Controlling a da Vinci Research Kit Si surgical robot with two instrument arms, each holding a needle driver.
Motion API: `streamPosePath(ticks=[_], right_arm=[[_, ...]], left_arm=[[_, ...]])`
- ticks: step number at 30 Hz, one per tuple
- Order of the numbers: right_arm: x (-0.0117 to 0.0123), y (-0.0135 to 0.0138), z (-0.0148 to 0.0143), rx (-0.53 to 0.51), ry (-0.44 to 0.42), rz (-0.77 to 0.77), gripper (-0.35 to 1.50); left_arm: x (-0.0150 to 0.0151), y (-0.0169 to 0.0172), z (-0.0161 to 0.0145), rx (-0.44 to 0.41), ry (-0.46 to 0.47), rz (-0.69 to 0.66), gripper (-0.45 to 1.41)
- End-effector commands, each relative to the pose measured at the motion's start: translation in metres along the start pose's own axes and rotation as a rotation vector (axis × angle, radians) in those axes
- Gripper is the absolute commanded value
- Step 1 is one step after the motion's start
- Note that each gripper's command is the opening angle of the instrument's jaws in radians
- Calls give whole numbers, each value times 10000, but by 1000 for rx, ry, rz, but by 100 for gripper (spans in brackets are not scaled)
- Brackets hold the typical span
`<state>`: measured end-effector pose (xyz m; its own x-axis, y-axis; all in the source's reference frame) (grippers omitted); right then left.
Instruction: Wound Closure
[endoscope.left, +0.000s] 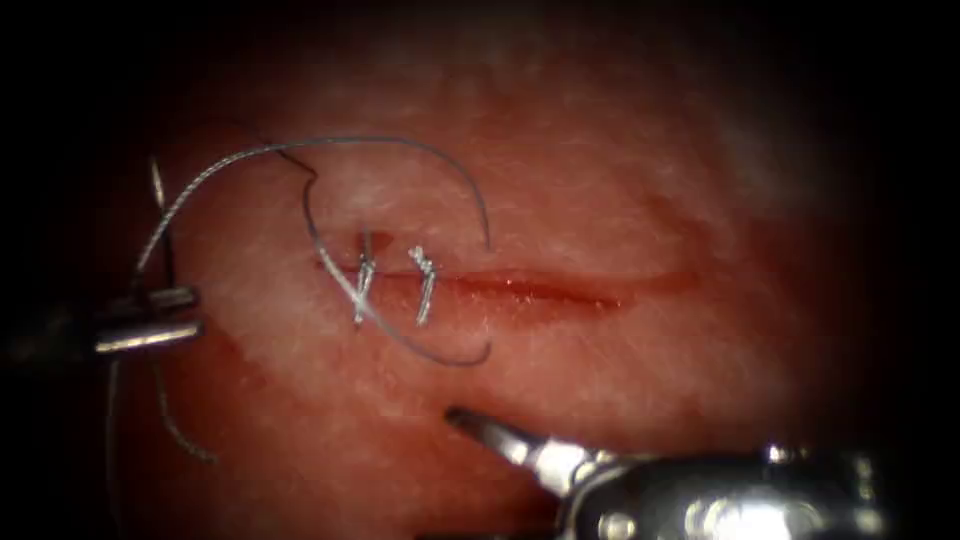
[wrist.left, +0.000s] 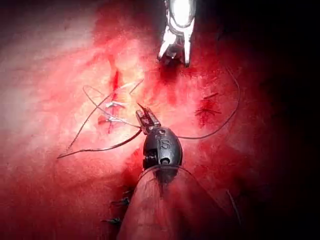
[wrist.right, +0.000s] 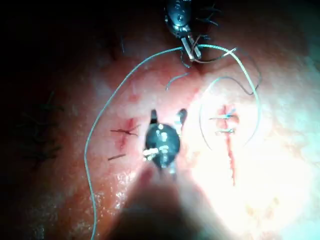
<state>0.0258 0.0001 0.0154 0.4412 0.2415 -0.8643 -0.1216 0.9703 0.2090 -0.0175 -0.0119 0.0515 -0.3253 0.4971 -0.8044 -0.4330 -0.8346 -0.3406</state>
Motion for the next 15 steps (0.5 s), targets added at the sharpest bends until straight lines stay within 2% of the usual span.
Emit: streamPosePath(ticks=[1, 7, 15], right_arm=[[-20, 0, 5, -9, -4, -10, 125], [-61, 20, 18, -56, -32, -26, 125], [-102, 26, 56, -90, -59, -53, 118]], left_arm=[[-9, 8, 1, 2, -5, -2, -45], [-24, 4, 6, 13, -4, 9, -45], [-28, 6, 11, 20, -3, 13, -45]])
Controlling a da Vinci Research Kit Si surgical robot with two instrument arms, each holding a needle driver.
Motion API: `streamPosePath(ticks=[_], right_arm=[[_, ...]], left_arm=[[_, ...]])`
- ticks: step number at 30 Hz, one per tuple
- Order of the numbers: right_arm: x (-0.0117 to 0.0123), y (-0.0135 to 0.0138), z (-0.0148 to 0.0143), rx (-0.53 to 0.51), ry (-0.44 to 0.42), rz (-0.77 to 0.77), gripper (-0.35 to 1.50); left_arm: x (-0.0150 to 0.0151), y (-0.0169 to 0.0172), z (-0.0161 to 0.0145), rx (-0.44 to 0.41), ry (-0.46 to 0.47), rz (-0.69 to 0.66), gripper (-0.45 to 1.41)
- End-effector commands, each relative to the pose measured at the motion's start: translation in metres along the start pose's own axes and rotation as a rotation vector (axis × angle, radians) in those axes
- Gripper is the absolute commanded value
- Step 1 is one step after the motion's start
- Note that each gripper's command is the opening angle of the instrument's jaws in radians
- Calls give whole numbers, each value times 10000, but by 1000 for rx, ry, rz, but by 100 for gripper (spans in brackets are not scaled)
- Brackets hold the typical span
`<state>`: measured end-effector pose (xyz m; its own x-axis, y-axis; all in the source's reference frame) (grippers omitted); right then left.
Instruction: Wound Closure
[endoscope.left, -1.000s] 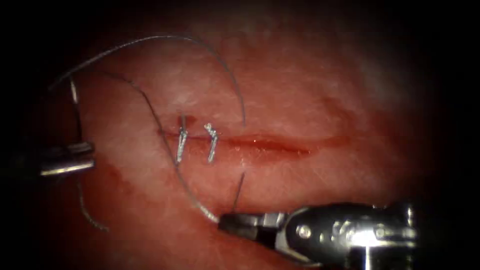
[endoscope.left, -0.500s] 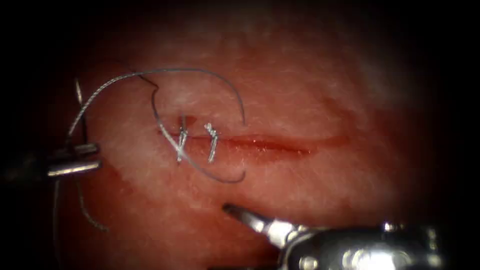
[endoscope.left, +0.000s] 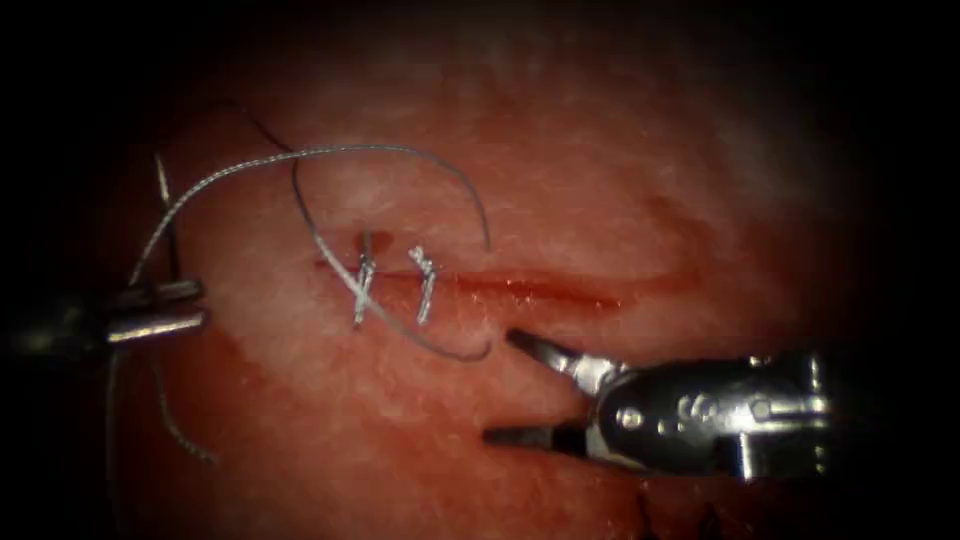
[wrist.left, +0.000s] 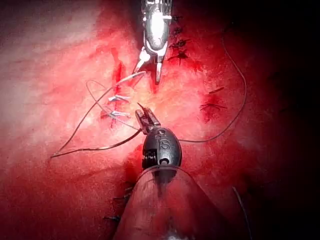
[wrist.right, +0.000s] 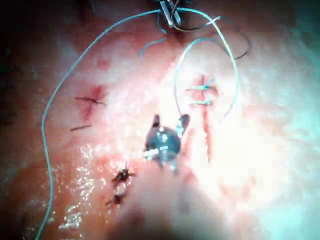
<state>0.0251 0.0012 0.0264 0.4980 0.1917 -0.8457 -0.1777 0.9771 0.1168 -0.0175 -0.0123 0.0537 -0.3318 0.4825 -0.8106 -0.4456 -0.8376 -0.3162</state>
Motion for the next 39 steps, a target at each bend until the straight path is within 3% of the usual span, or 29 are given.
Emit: streamPosePath(ticks=[1, 3, 5, 7, 15, 18, 25, 31, 34, 35, 39], right_arm=[[-9, -11, 18, 0, -10, -2, 116], [-13, -11, 28, -7, -16, -5, 109], [-15, -8, 37, 19, -4, 6, 49], [-14, -6, 35, 29, 1, 7, -35], [8, -16, 5, 33, -11, 48, -35], [32, -31, -8, 40, -13, 94, -35], [113, -85, -35, 124, 23, 150, -35], [156, -89, -42, 120, 98, 124, -35], [156, -70, -46, 37, 125, 49, 84], [151, -62, -47, 19, 110, 37, 113], [124, -44, -56, 3, 93, 9, 123]], left_arm=[[-8, 12, 2, -1, -4, -5, -45], [-7, 13, 3, 3, -5, -5, -45], [-7, 14, 3, 2, -5, -5, -45], [-7, 14, 3, 2, -5, -5, -45], [-7, 14, 3, 2, -5, -5, -45], [-8, 15, 5, 4, -4, -4, -45], [-14, 18, 11, 8, -2, 0, -45], [-14, 18, 12, 9, -2, 1, -45], [-15, 17, 12, 8, -2, 1, -45], [-15, 17, 12, 8, -1, 1, -45], [-17, 15, 13, 7, -1, 3, -45]])
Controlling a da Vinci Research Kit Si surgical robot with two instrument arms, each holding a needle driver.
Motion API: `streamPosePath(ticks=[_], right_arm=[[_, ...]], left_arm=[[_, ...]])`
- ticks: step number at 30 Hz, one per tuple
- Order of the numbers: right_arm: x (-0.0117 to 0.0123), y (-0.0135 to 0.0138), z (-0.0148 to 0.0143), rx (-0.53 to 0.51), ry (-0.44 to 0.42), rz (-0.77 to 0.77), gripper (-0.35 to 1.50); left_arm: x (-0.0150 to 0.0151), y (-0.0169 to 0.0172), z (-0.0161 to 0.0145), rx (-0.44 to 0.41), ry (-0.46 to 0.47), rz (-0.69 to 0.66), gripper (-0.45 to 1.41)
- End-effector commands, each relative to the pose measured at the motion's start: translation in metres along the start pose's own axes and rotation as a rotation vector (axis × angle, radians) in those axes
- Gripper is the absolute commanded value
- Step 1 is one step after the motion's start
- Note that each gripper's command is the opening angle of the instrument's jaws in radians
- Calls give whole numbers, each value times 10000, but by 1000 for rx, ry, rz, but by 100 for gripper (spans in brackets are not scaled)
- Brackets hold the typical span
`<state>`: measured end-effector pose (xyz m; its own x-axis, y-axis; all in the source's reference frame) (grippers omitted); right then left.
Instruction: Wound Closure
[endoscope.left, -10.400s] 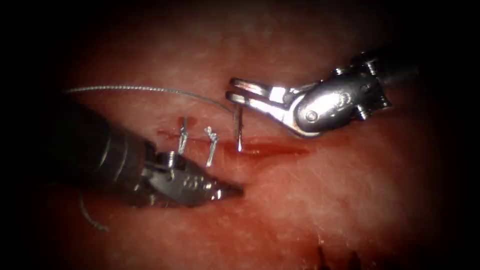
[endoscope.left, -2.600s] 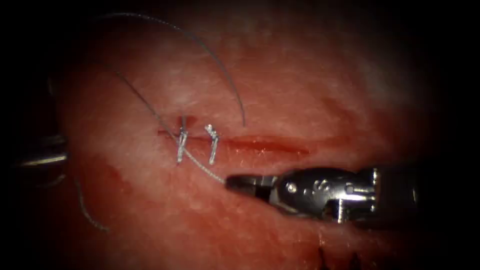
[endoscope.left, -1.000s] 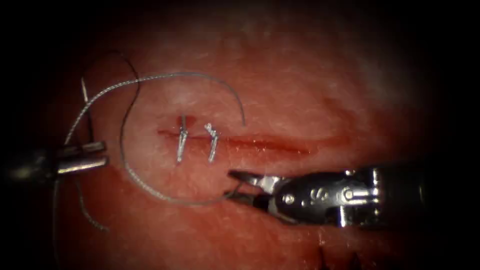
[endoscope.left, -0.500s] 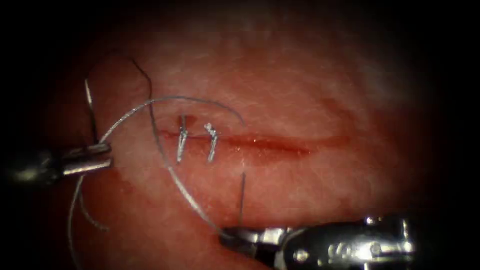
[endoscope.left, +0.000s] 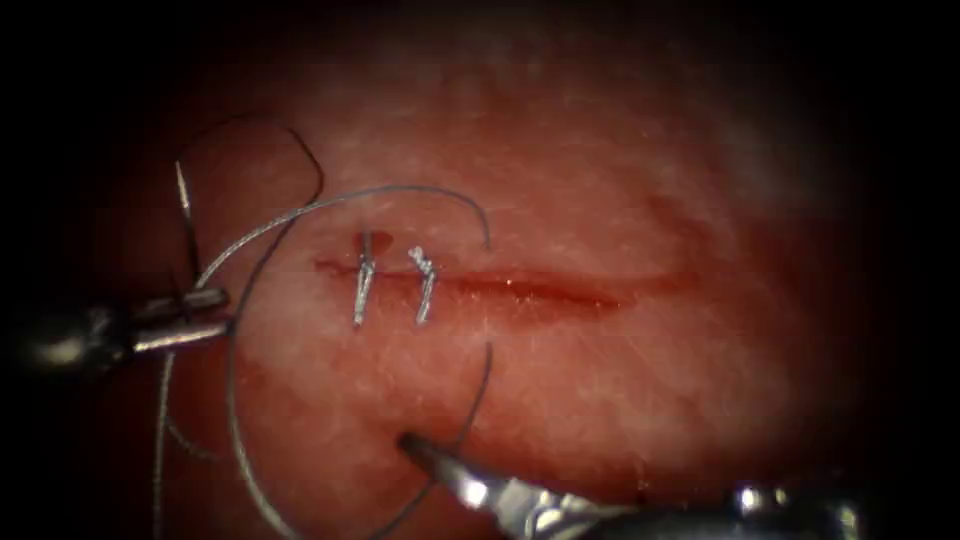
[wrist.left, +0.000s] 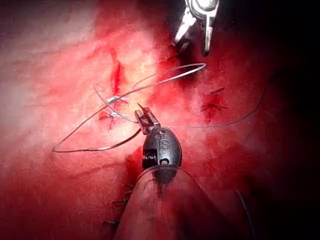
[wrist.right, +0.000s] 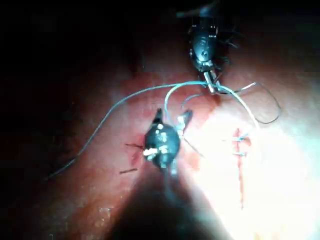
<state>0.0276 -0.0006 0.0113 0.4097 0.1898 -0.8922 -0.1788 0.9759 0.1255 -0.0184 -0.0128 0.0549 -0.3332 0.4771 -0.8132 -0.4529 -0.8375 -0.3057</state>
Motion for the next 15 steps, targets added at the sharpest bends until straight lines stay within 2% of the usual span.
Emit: streamPosePath(ticks=[1, 8, 15], right_arm=[[-20, -1, -1, -3, -10, -7, 125], [-73, 13, 2, -41, -45, -45, 126], [-122, 21, 41, -62, -96, -102, 125]], left_arm=[[-9, 10, 1, -4, -2, -2, -45], [-15, 8, 3, -2, 3, 3, -45], [-16, 8, 3, -1, 3, 3, -45]])
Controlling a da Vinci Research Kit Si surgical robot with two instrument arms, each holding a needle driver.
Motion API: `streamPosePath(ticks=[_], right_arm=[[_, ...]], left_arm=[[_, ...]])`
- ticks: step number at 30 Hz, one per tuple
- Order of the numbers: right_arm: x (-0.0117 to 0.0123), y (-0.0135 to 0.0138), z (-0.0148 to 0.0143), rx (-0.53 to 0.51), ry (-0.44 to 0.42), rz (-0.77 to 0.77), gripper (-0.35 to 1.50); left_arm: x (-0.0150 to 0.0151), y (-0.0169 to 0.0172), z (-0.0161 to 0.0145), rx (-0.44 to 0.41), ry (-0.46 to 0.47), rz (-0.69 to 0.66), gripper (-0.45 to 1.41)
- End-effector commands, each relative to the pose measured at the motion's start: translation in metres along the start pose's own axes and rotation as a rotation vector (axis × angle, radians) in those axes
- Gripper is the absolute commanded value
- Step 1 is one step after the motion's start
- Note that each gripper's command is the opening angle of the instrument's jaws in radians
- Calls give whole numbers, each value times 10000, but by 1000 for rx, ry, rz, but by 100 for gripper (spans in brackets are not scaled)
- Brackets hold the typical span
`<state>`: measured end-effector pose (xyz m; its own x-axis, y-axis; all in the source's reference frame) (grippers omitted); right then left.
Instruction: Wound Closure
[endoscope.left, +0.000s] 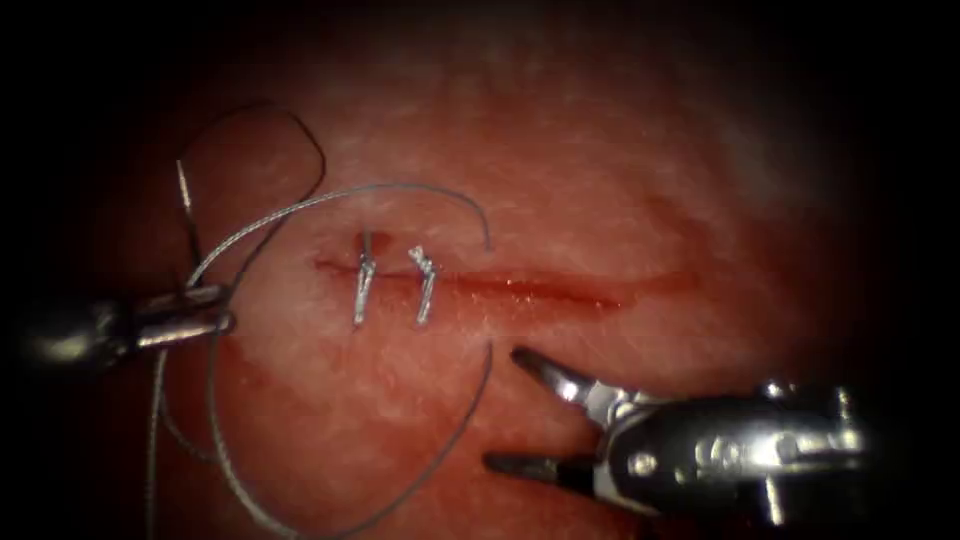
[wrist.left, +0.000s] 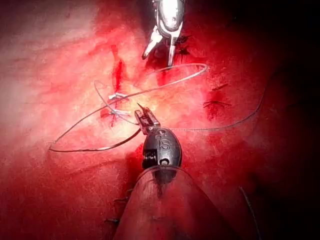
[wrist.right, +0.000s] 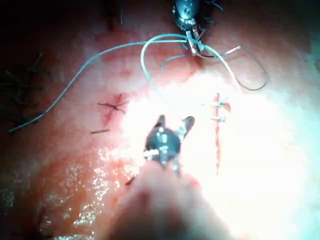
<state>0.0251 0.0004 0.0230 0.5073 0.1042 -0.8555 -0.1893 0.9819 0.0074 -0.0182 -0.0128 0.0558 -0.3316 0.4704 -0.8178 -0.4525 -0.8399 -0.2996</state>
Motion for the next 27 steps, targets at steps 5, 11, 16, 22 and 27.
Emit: streamPosePath(ticks=[5, 11, 16, 22, 27], right_arm=[[-31, -10, 40, -12, -26, -24, 123], [-42, 3, 51, 22, 2, -24, 2], [-49, 11, 45, 7, 29, -23, -35], [-26, -8, 33, 27, 25, -21, -35], [35, -40, 7, 76, 49, -9, -35]], left_arm=[[-8, 12, 1, -3, -3, -4, -45], [-8, 12, 1, -3, -3, -4, -45], [-8, 12, 1, -6, -2, -3, -45], [-9, 11, 2, -8, 0, -2, -45], [-11, 11, 2, -9, 1, -1, -45]])
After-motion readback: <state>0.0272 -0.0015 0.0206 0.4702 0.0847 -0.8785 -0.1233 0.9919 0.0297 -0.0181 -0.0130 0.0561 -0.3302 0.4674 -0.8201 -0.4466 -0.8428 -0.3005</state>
